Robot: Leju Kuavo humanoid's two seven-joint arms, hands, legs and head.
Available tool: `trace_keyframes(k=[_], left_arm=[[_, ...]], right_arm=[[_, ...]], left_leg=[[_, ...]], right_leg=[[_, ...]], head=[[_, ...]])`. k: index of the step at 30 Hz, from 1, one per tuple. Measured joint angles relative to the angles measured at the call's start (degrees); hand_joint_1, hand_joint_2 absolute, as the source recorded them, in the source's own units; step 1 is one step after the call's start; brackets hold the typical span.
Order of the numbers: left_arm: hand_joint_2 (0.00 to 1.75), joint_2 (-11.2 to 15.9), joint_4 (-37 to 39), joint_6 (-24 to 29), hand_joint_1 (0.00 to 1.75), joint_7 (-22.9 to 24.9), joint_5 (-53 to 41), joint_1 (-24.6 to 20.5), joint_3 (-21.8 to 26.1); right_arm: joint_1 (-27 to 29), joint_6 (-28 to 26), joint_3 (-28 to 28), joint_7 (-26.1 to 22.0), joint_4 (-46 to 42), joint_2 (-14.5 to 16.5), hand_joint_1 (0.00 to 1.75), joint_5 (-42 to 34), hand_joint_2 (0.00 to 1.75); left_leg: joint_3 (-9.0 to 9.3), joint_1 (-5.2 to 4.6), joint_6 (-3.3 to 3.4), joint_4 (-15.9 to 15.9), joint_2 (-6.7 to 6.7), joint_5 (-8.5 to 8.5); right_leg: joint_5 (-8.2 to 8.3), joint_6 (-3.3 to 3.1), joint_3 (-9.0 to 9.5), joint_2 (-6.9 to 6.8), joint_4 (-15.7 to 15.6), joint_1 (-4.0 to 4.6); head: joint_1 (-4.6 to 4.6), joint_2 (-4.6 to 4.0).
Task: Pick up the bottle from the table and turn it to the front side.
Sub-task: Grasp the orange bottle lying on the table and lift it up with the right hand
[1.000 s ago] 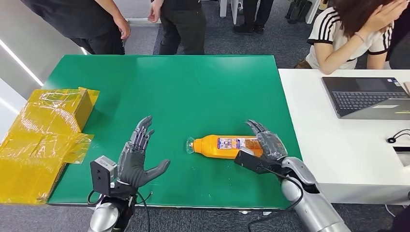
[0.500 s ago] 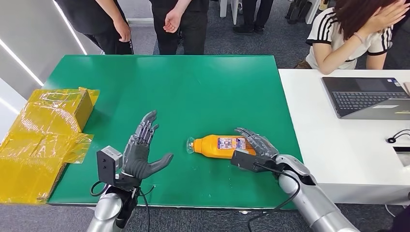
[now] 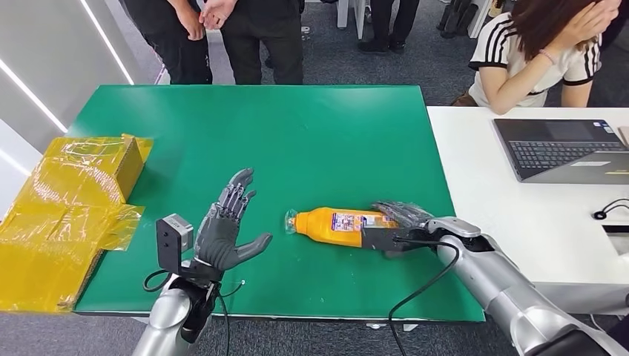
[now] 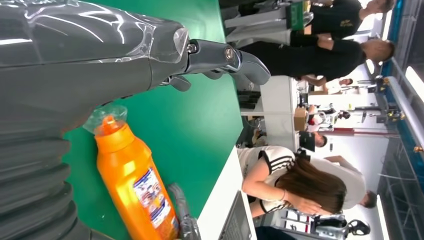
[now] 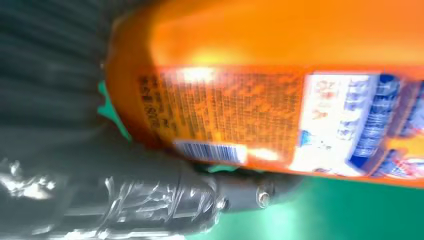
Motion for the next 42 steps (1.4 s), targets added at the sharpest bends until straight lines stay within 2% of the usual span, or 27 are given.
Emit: trace_keyframes(k=[4, 5, 8, 11, 15, 24, 32, 34, 37, 40, 42], left_arm=[[1.75, -0.01, 0.29, -1.53, 0.0, 0.89, 0.79, -0.13, -0.02], [1.75, -0.03, 0.29, -1.89, 0.0, 1.18, 0.95, -0.14, -0.03], [1.75, -0.16, 0.29, -2.5, 0.0, 1.92, 1.42, -0.26, -0.04], [1.75, -0.27, 0.29, -2.57, 0.0, 2.3, 1.72, -0.42, -0.04], [1.75, -0.21, 0.29, -2.44, 0.0, 2.36, 2.12, -0.12, -0.04], [1.75, 0.09, 0.08, -2.55, 0.0, 1.52, 2.2, 1.77, -0.04], [1.75, 0.09, 0.07, -2.58, 0.0, 1.0, 1.93, 1.92, -0.04], [1.75, 0.09, 0.05, -2.02, 0.0, 0.55, 1.59, 2.03, -0.04], [1.75, 0.11, -0.05, -0.44, 0.0, -0.03, 1.23, 2.24, 0.01], [1.75, 0.29, -0.08, 1.23, 0.0, -0.73, 1.21, 2.3, 0.11], [1.75, 0.61, -0.16, 2.35, 0.0, -1.33, 1.07, 2.48, 0.22]], right_arm=[[-2.16, 4.14, 4.55, 2.37, 0.05, -2.75, 0.03, 0.78, 1.75], [-2.79, 5.29, 5.77, 3.0, -0.11, -3.57, 0.37, 0.86, 1.75], [-4.48, 7.95, 8.84, 4.3, -0.64, -5.69, 1.55, 1.1, 1.75], [-5.55, 8.16, 10.82, 4.72, -0.84, -6.69, 1.53, 1.15, 1.75], [-5.83, 4.5, 12.31, 4.54, -0.66, -6.79, 1.74, 0.18, 1.75], [-4.63, -3.18, 12.77, 1.77, -0.43, -6.79, 1.75, -1.18, 1.75], [-3.02, -6.13, 11.67, -0.76, -0.58, -6.79, 1.75, -4.05, 1.75], [-1.35, -6.46, 9.98, -3.15, -1.03, -6.72, 1.75, -8.58, 1.75], [3.32, -6.94, 4.57, -7.96, -2.25, -5.55, 1.75, -19.89, 1.75], [9.85, -9.55, -3.0, -11.82, -4.77, -2.64, 1.75, -29.5, 1.75], [15.14, -11.92, -7.9, -13.38, -8.1, -0.54, 1.75, -33.05, 1.75]], left_leg=[[0.01, 0.0, 0.0, 0.01, -0.05, 0.0], [0.01, 0.0, 0.01, 0.01, -0.06, 0.0], [0.06, 0.0, 0.01, 0.01, -0.05, -0.01], [0.15, 0.0, 0.04, 0.01, -0.02, -0.03], [0.18, 0.0, 0.05, 0.01, -0.03, -0.03], [0.18, 0.01, 0.07, 0.0, -0.04, -0.01], [0.17, 0.01, 0.07, 0.0, -0.05, -0.02], [0.15, 0.01, 0.07, 0.0, -0.09, -0.01], [0.09, 0.02, 0.07, -0.01, -0.21, -0.01], [0.08, 0.03, 0.06, -0.04, -0.26, -0.04], [0.06, 0.04, 0.05, -0.07, -0.33, -0.07]], right_leg=[[-0.01, 0.01, 0.02, -0.04, -0.03, 0.0], [-0.01, 0.01, 0.03, -0.05, -0.04, 0.0], [-0.01, 0.02, 0.11, -0.04, -0.05, 0.0], [0.01, 0.04, 0.21, -0.01, -0.06, 0.0], [0.02, 0.05, 0.25, -0.03, -0.05, 0.0], [0.02, 0.05, 0.23, -0.03, -0.04, 0.01], [0.01, 0.06, 0.24, -0.04, -0.04, 0.01], [0.01, 0.06, 0.24, -0.08, -0.04, 0.01], [0.0, 0.06, 0.23, -0.18, -0.04, 0.02], [-0.08, 0.05, 0.21, -0.23, -0.04, 0.04], [-0.15, 0.03, 0.21, -0.32, -0.04, 0.04]], head=[[0.0, 0.0], [0.0, 0.0], [0.01, -0.01], [0.01, -0.01], [0.01, -0.01], [0.0, 0.0], [0.0, -0.01], [0.01, -0.01], [0.01, -0.01], [0.01, 0.0], [0.0, -0.01]])
